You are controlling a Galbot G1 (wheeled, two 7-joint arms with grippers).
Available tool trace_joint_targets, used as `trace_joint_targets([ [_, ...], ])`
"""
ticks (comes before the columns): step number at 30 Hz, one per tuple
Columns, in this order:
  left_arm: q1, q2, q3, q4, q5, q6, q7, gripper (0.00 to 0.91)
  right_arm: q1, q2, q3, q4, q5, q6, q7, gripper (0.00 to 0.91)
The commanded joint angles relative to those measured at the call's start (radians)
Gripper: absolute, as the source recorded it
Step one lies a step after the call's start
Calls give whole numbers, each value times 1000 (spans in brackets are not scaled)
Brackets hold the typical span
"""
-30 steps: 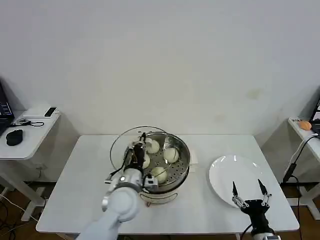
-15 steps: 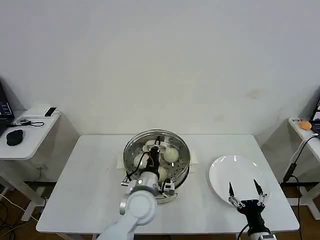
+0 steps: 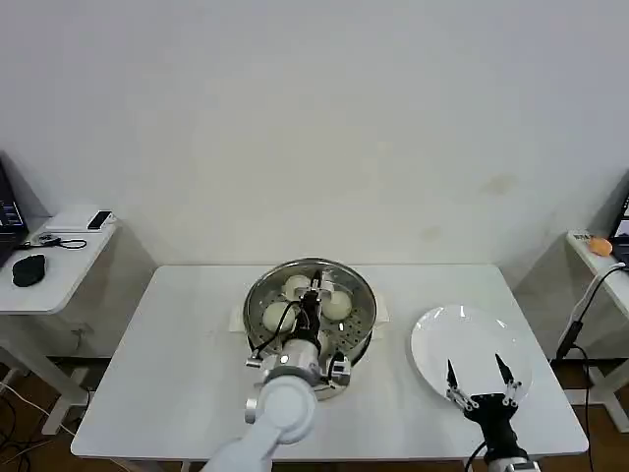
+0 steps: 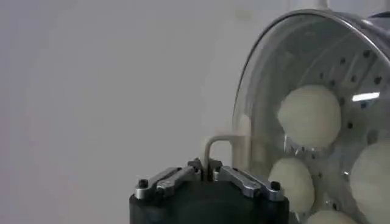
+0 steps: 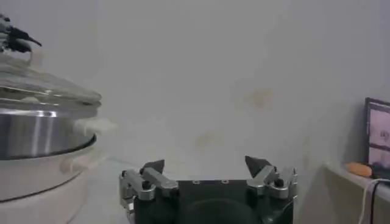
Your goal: Take steamed baozi put them in steamer then cover it.
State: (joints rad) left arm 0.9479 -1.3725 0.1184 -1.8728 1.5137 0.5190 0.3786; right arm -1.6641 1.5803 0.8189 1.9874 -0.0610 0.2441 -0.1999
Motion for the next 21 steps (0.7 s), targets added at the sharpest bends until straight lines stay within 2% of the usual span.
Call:
trace_joint_targets([
  [1,3,-10,1,6,13,0,4,0,-1,0,-2,2,-1,1,-1,907],
  [21,14,-17,-28,17,9,-3,4,0,-3,-1,-16,-5,-8,4,-5,907],
])
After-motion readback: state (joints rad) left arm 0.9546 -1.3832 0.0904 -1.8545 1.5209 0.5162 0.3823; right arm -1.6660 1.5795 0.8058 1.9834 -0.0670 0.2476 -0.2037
